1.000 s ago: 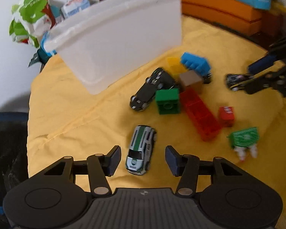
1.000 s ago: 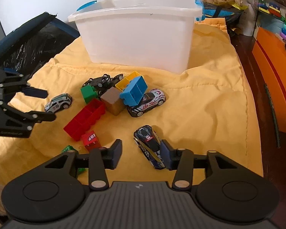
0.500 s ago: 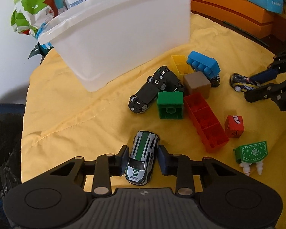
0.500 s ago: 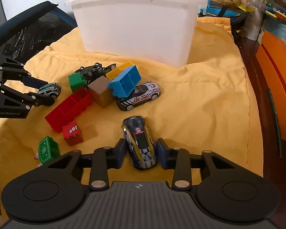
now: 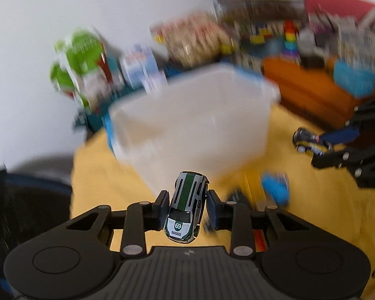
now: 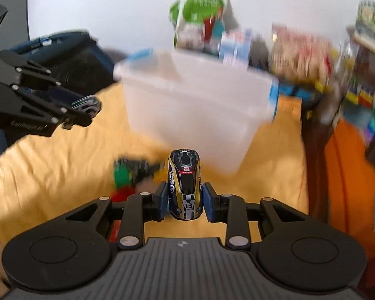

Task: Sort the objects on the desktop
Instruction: 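Lift both held cars over the white bin and open both tools, then grasp the green-red race car with the right tool while the left grasps a black car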

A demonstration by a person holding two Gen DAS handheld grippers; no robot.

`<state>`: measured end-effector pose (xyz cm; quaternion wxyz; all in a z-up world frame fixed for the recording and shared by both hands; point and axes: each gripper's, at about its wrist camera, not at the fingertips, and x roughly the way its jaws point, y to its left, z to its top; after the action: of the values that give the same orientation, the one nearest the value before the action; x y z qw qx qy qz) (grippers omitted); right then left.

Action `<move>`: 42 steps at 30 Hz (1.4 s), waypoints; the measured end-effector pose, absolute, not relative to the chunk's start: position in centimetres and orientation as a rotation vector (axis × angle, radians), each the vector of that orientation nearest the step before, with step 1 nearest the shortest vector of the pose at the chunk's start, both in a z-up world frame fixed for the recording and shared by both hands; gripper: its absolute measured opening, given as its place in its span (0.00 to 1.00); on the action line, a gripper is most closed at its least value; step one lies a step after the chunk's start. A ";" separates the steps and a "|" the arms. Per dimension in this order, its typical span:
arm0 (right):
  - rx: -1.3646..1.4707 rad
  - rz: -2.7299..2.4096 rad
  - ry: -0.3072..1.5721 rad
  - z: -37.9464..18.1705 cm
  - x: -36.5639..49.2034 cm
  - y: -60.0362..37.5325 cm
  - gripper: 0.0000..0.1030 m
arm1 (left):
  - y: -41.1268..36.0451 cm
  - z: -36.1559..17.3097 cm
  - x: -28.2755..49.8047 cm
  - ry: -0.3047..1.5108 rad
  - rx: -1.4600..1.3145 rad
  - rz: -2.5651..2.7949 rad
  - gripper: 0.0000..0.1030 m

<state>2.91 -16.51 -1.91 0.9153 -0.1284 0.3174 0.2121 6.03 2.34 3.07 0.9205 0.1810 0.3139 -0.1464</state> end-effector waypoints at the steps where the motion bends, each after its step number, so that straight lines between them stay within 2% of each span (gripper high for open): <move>1: -0.255 0.436 0.630 -0.9 3.6 -16.5 0.32 | 2.2 4.1 6.7 0.618 0.372 -0.296 0.35; 8: -0.225 0.396 0.511 3.7 11.1 -15.0 0.32 | 0.0 8.2 13.4 0.521 0.360 -0.283 0.35; 12: -0.197 0.363 0.584 2.3 16.3 -14.1 0.32 | -1.2 5.8 18.2 0.598 0.367 -0.259 0.36; 14: -0.202 0.350 0.614 1.3 17.5 -13.9 0.37 | -1.5 4.6 19.6 0.640 0.359 -0.253 0.37; 15: -0.203 0.345 0.622 1.1 17.7 -13.9 0.42 | -1.6 4.5 19.5 0.635 0.359 -0.248 0.40; 16: -0.198 0.344 0.618 1.0 17.6 -13.9 0.49 | -1.7 4.4 19.2 0.626 0.365 -0.242 0.48; 17: -0.193 0.349 0.605 1.1 17.2 -14.1 0.51 | -1.7 4.6 18.8 0.610 0.367 -0.244 0.54; 19: -0.189 0.354 0.589 1.5 16.5 -14.4 0.55 | -1.4 5.2 17.6 0.581 0.364 -0.253 0.57; 22: -0.183 0.374 0.558 2.3 14.4 -15.2 0.56 | -0.8 6.1 15.0 0.547 0.377 -0.265 0.58; 26: -0.186 0.413 0.567 2.3 11.0 -16.3 0.56 | 0.3 5.9 10.0 0.522 0.398 -0.268 0.69; 28: -0.194 0.419 0.612 1.1 9.4 -16.7 0.56 | 0.6 4.7 8.4 0.554 0.402 -0.274 0.70; 30: -0.222 0.417 0.655 -0.9 7.9 -16.8 0.55 | 0.9 2.8 6.9 0.602 0.398 -0.284 0.70; 35: -0.355 0.457 0.733 -5.7 4.5 -15.0 0.40 | 1.0 -2.0 4.7 0.732 0.418 -0.296 0.70; 42: -0.423 0.452 0.719 -8.1 4.4 -12.3 0.29 | 0.2 -3.8 3.4 0.765 0.462 -0.316 0.70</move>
<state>4.36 -12.31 -8.06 0.8895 -0.2038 0.3463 0.2178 3.36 0.18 -3.81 0.8899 0.2222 0.3682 -0.1521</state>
